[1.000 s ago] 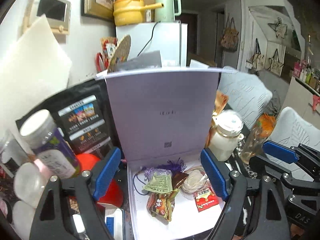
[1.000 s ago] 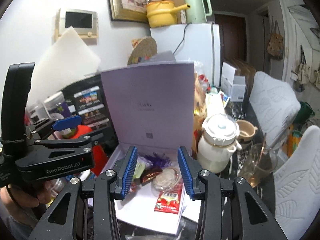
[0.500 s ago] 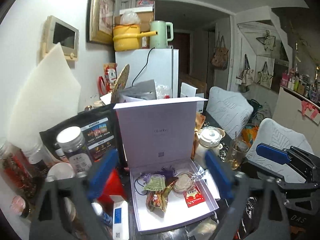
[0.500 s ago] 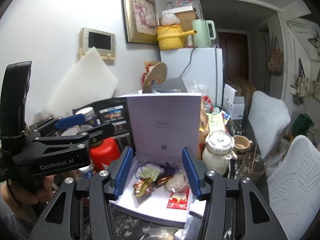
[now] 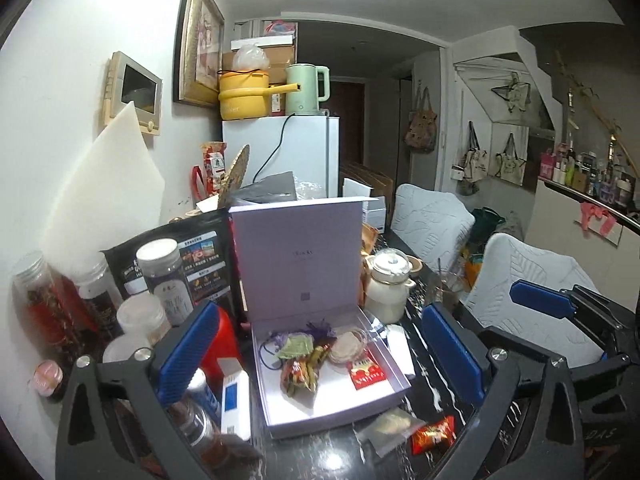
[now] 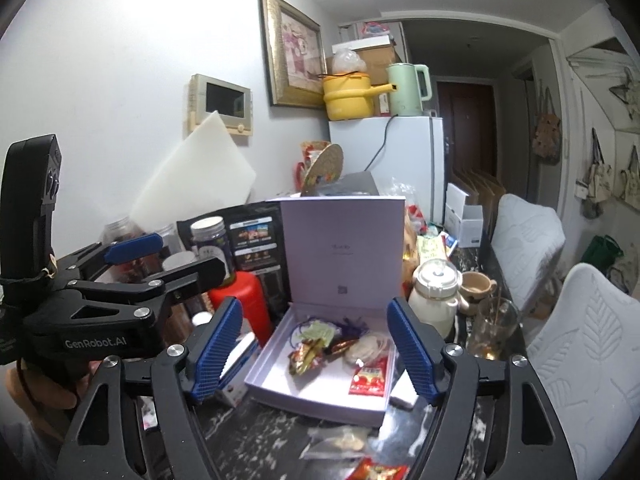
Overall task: Organize soft objects
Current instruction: 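Withdraw both tools from the box back over the table, then grasp the clear zip bag with the left gripper while the right gripper grasps the red-gold snack packet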
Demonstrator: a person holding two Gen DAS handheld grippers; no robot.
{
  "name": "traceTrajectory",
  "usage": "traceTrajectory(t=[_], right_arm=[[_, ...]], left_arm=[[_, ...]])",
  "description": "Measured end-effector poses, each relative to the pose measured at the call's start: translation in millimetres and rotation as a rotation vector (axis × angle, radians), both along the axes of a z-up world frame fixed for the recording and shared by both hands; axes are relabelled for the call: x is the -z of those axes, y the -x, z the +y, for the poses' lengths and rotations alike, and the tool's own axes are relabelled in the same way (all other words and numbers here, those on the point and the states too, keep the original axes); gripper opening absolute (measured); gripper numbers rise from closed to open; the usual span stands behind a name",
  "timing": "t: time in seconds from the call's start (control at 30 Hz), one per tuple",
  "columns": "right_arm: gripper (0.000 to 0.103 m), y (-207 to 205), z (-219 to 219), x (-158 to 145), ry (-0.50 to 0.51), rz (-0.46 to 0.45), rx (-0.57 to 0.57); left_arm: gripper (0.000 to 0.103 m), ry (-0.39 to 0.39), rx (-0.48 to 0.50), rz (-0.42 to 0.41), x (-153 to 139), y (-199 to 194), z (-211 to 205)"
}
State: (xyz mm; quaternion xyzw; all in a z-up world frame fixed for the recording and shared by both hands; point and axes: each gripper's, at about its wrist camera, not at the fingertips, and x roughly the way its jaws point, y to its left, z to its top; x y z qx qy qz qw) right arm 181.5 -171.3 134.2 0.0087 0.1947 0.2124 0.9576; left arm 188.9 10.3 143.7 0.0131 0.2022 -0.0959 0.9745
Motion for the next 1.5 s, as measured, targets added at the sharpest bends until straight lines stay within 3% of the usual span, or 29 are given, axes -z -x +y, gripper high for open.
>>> traceTrajectory(t=[0.37, 0.73, 1.17, 1.5], right_arm=[[0.081, 40, -3, 31, -0.001, 0.048, 0.016], [0.081, 67, -17, 75, 0.009, 0.111, 0.103], [0.081, 78, -12, 142, 0.023, 0.259, 0.135], [0.081, 56, -26, 178, 0.013, 0.356, 0.181]], left_arm=[[0.103, 0.008, 0.032, 0.068, 33, 32, 0], [0.103, 0.039, 0.03, 0.155, 75, 51, 9], [0.103, 0.064, 0.069, 0.283, 126, 56, 2], [0.103, 0.085, 0.089, 0.381, 160, 42, -4]])
